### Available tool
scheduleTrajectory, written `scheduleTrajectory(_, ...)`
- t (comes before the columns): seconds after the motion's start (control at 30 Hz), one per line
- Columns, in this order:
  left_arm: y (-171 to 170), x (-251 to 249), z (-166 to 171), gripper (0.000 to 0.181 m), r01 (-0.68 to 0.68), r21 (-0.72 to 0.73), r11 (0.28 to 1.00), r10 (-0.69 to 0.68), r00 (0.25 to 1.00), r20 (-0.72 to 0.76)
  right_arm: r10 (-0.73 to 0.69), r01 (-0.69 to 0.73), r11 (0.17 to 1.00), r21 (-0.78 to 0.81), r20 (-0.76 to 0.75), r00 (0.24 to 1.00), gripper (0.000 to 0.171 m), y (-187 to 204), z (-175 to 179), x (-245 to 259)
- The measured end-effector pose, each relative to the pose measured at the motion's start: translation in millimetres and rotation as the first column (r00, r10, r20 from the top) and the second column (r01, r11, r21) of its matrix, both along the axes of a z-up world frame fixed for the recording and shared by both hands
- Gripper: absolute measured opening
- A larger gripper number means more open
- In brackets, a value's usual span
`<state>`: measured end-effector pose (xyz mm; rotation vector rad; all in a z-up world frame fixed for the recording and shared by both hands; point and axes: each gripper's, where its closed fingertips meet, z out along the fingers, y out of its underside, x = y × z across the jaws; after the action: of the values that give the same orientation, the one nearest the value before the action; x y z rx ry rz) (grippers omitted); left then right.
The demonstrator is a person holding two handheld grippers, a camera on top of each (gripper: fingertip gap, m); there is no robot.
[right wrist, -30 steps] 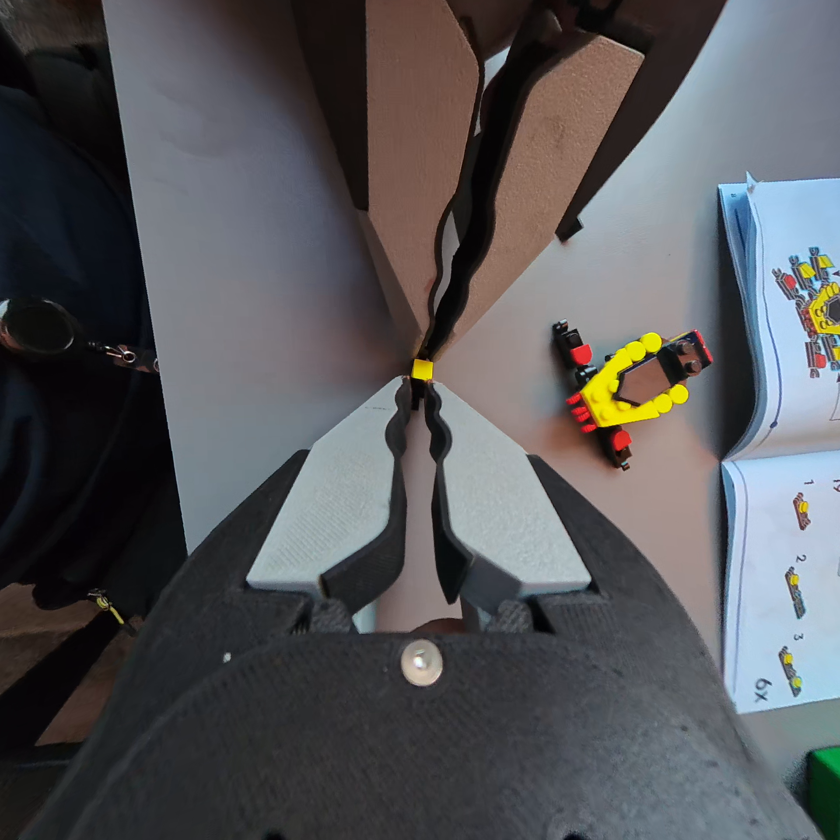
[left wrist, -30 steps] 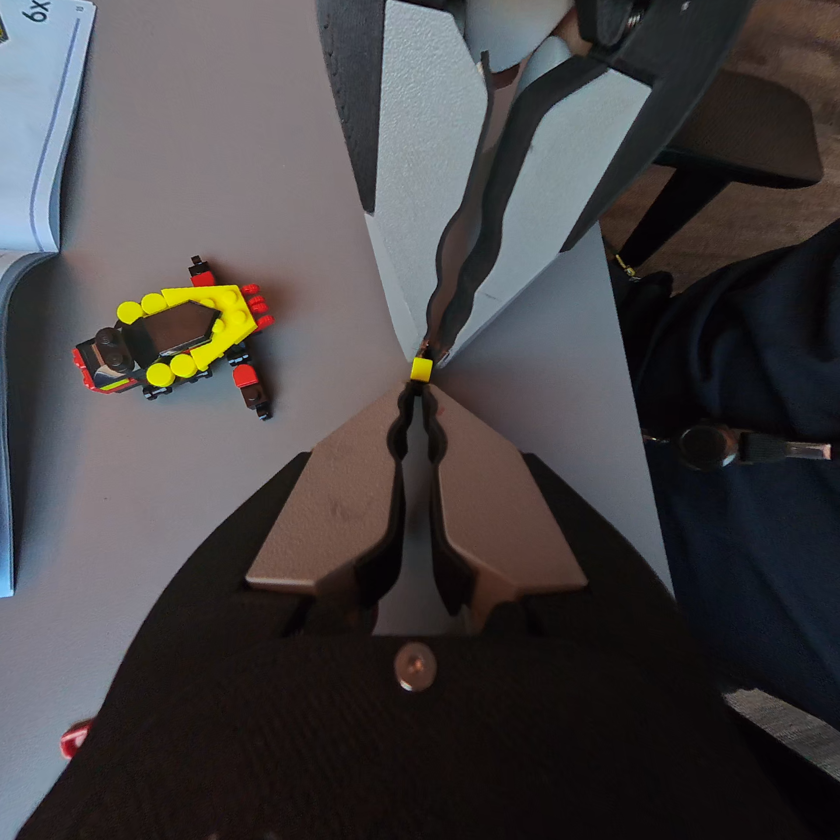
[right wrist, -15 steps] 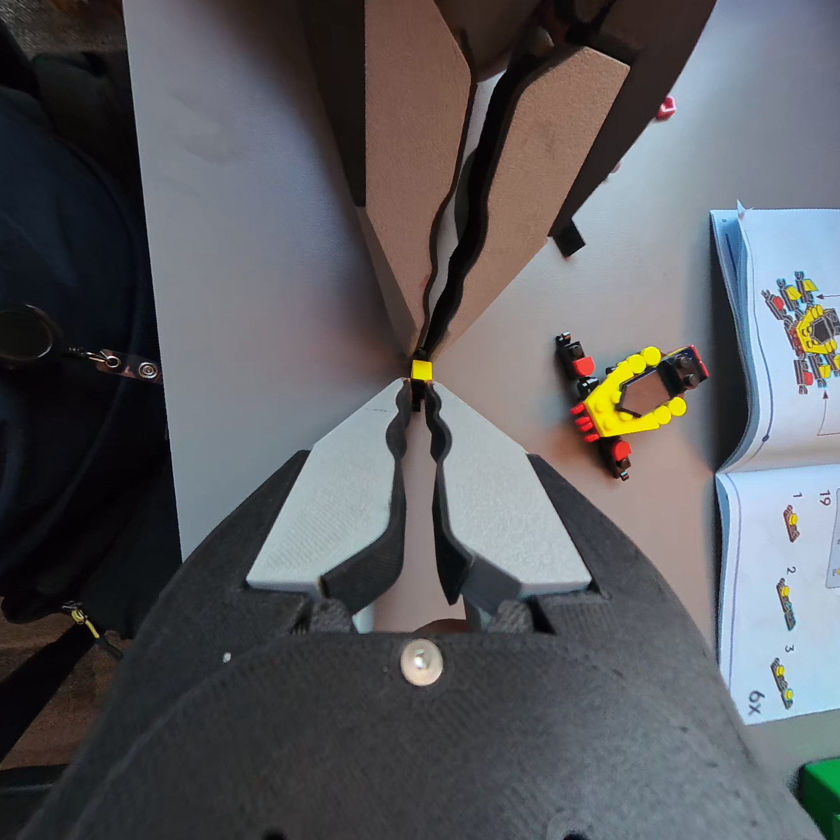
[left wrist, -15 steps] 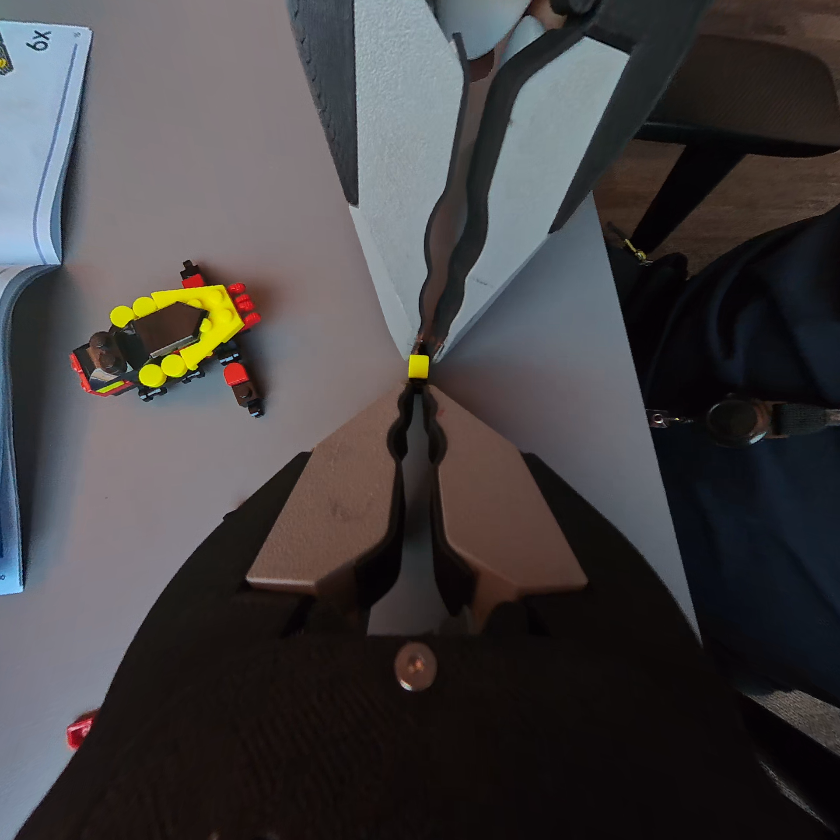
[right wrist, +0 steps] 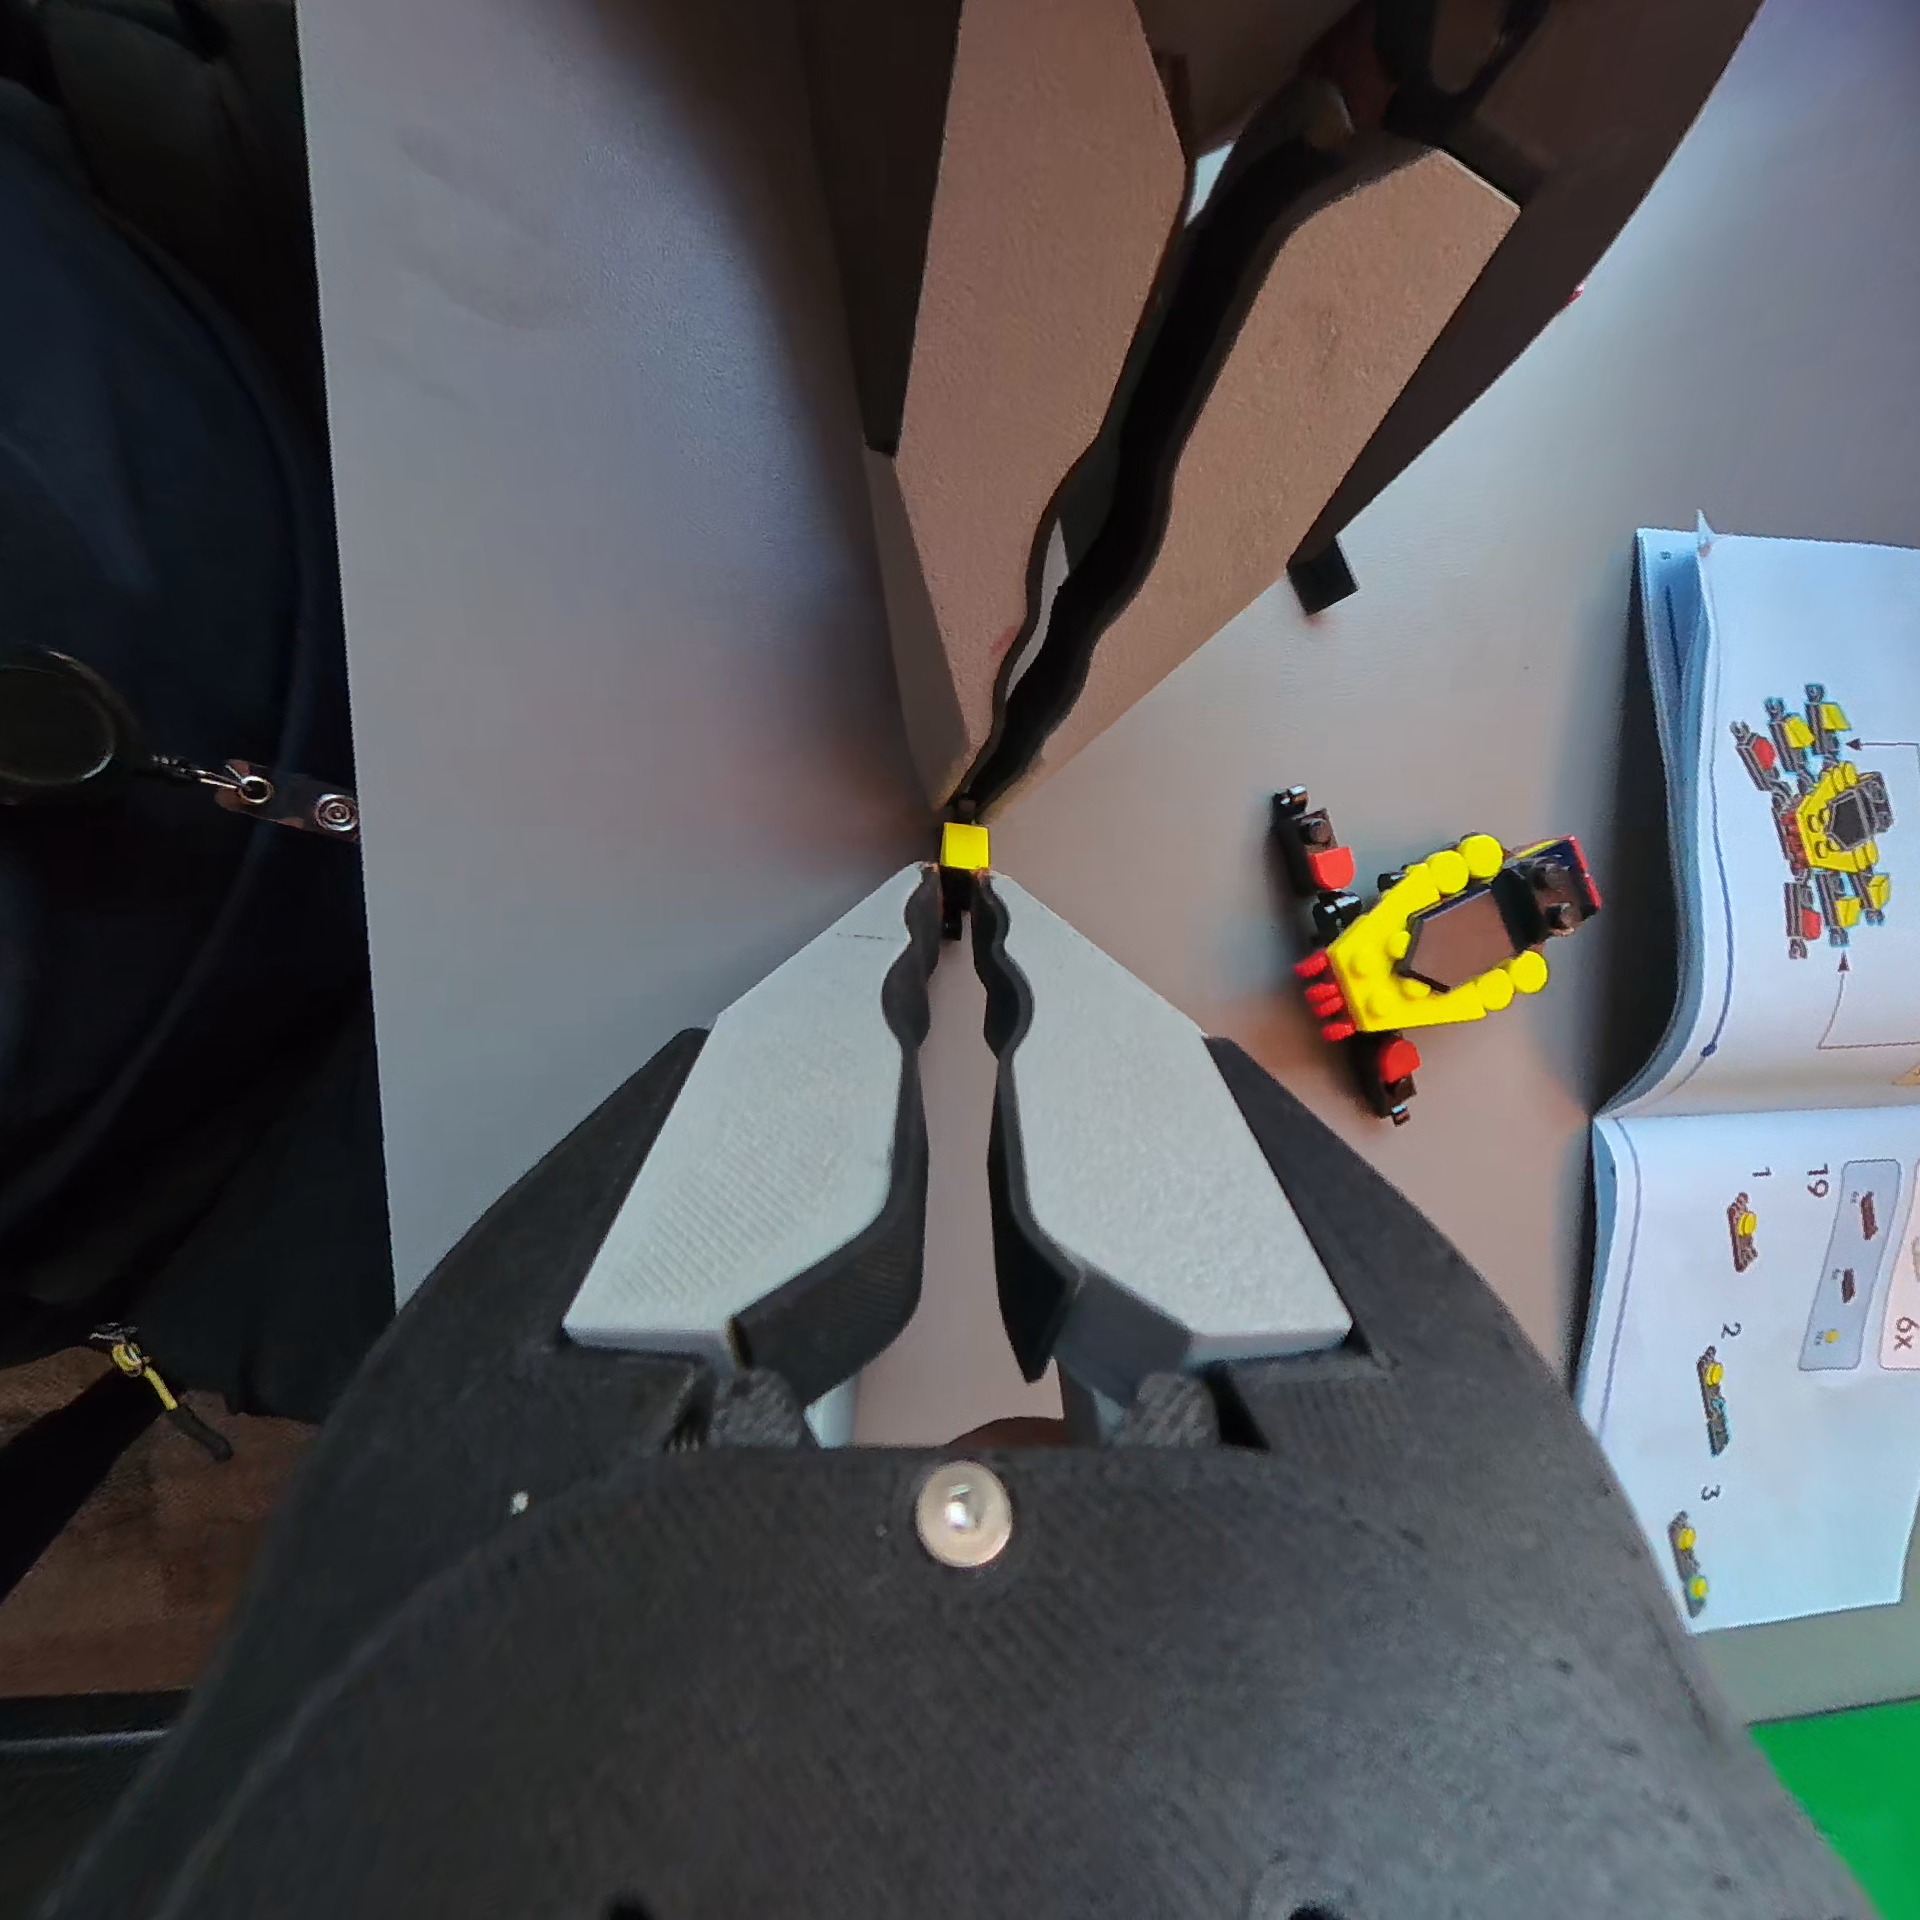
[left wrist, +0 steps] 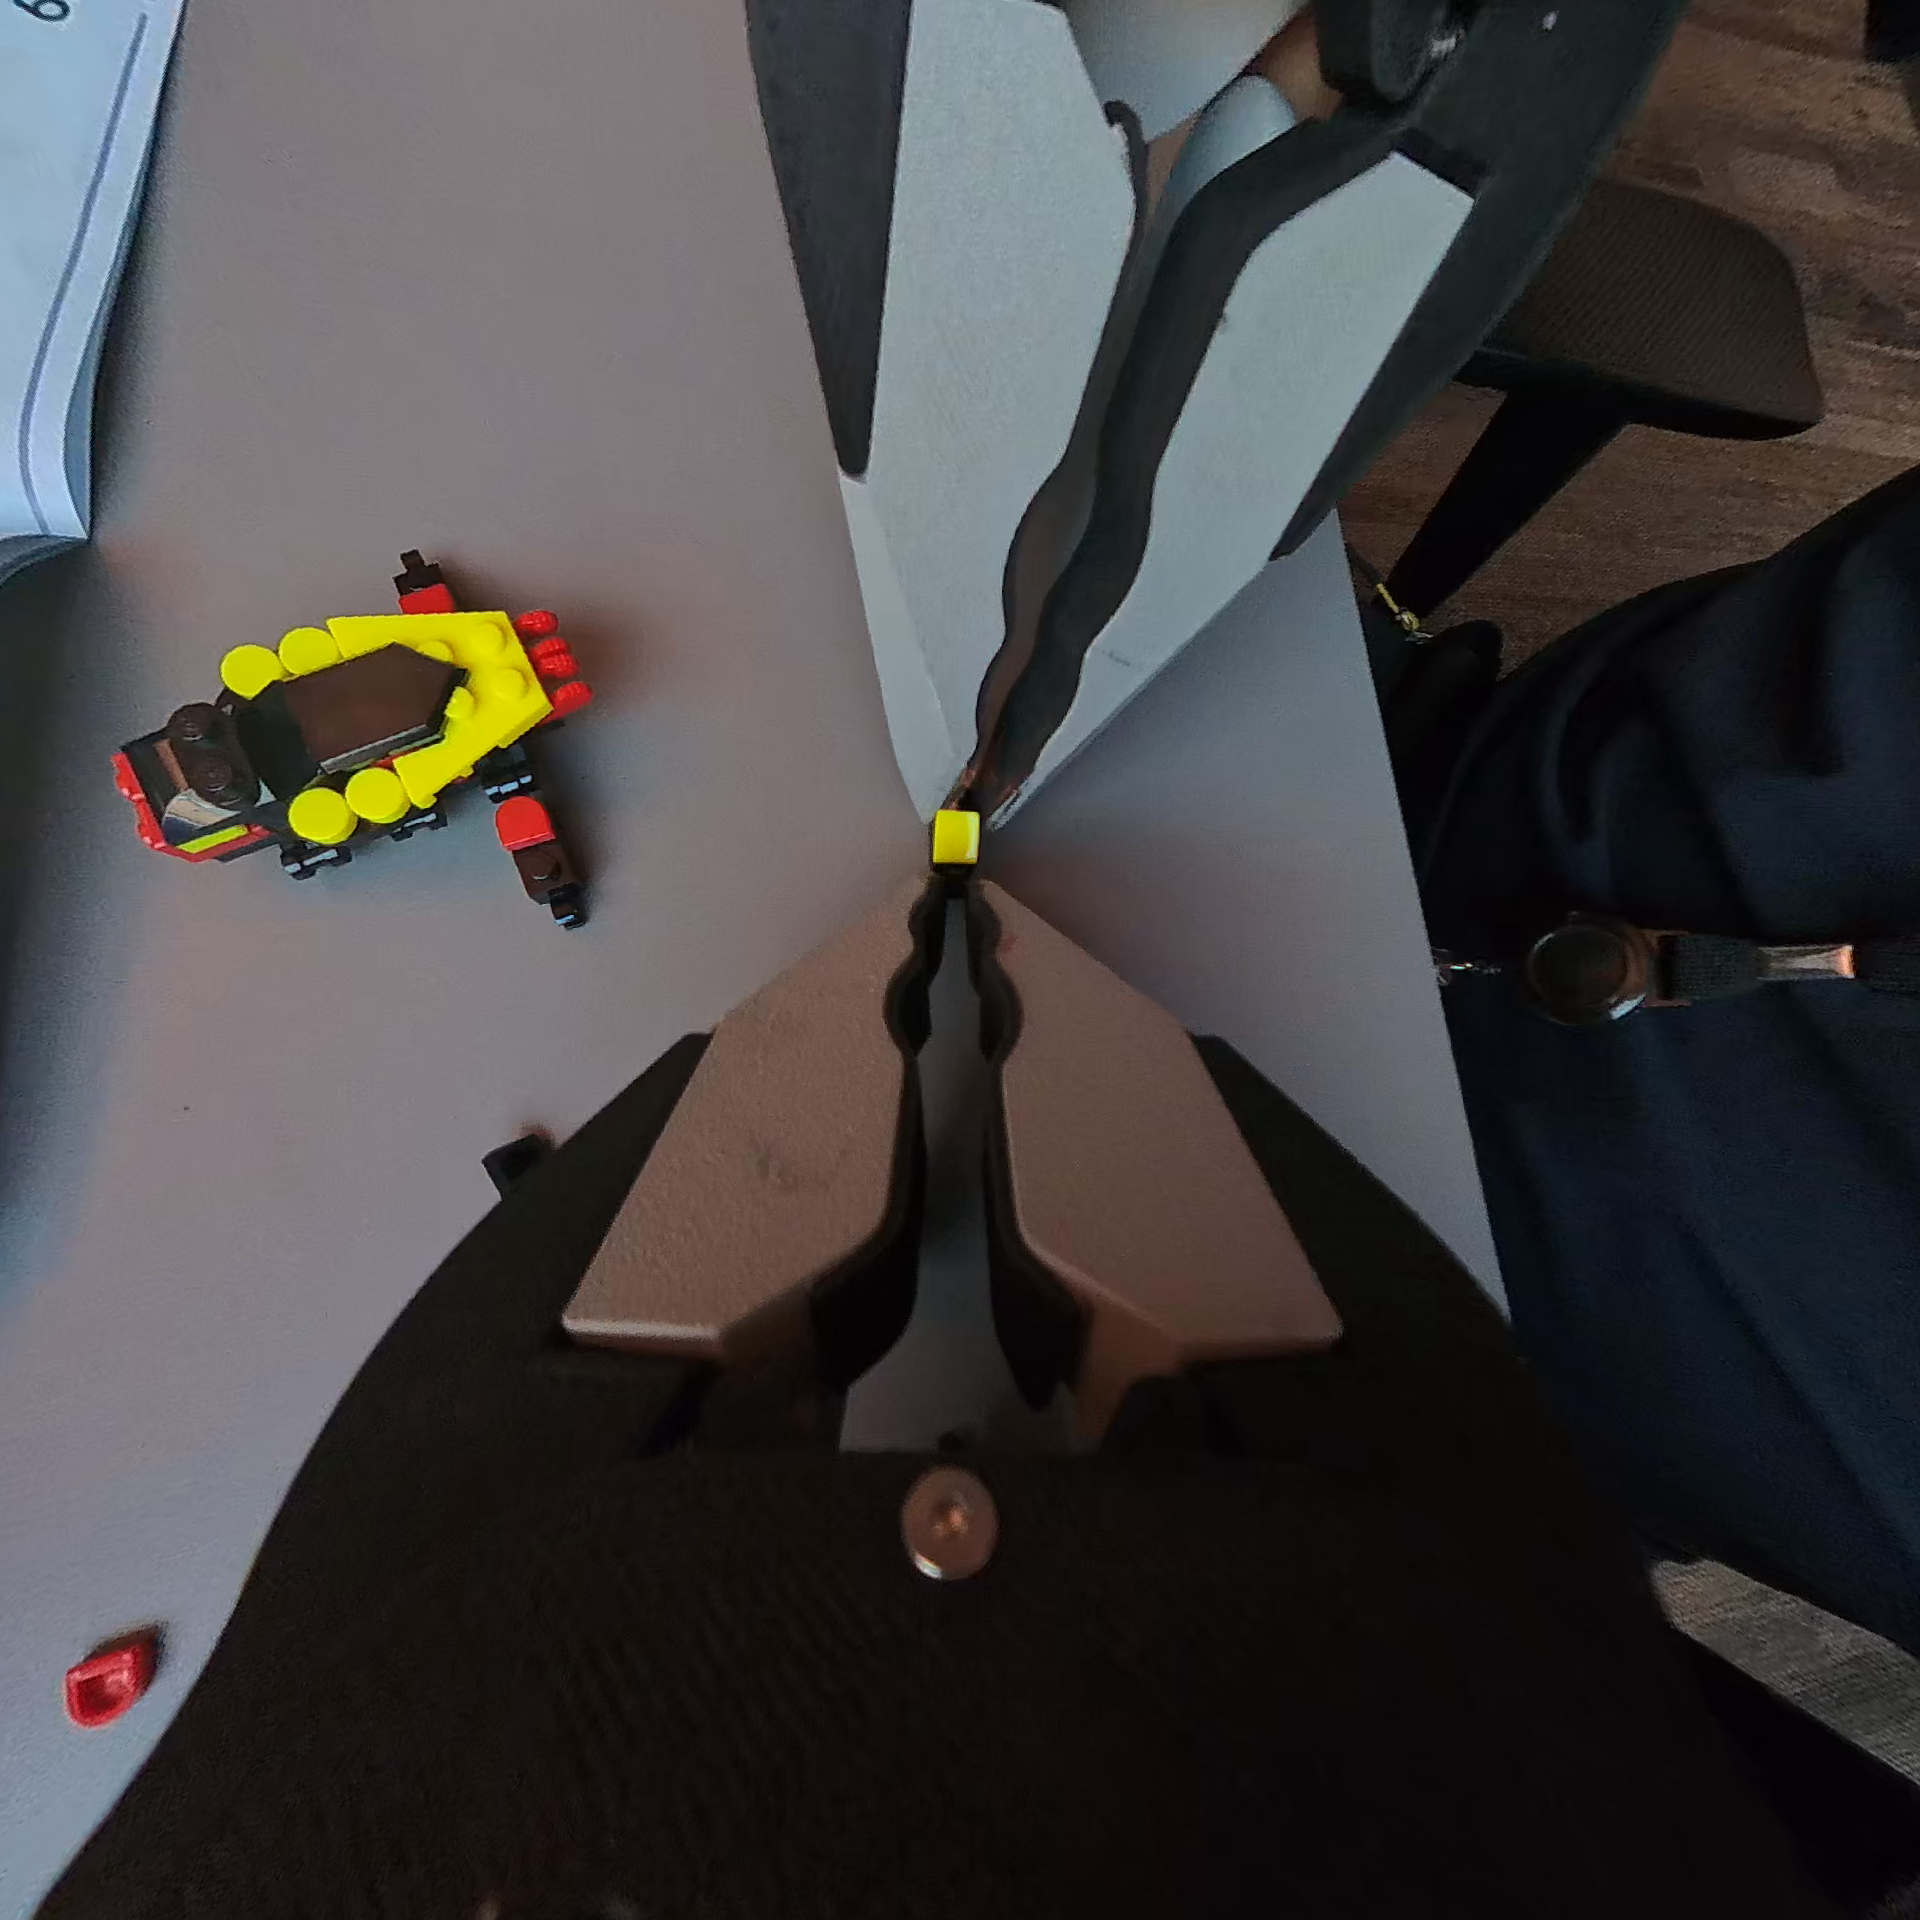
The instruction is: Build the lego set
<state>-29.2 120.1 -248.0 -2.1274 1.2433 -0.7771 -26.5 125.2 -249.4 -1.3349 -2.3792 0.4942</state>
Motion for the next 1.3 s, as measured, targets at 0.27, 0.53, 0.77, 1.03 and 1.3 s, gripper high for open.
scheduleTrajectory(0.27,0.6,0.3,4.0,0.001,-0.016,-0.032,0.999,0.018,0.999,0.047,0.009,-0.009,1.000,-0.006,0.000,1.000,0.003,-0.2,-0.1,-0.4)
scheduleTrajectory(0.53,0.6,-0.4,2.4,0.000,-0.057,-0.018,0.998,0.058,0.998,0.025,0.024,-0.024,1.000,-0.001,0.063,0.998,0.003,0.2,-0.8,-0.3)
scheduleTrajectory(0.77,-0.3,-1.3,0.2,0.001,-0.082,0.004,0.997,0.082,0.997,-0.014,0.051,-0.057,0.997,0.046,0.115,0.992,0.003,0.3,-1.3,-0.5)
scheduleTrajectory(1.03,-0.4,-1.5,-0.1,0.000,-0.078,0.001,0.997,0.078,0.997,-0.009,0.056,-0.067,0.995,0.069,0.154,0.986,0.004,0.2,-1.7,-0.3)
scheduleTrajectory(1.3,-0.4,-1.8,1.1,0.000,-0.043,-0.040,0.998,0.044,0.998,0.033,-0.054,0.054,0.998,-0.017,-0.005,0.999,0.015,2.3,6.4,-0.1)
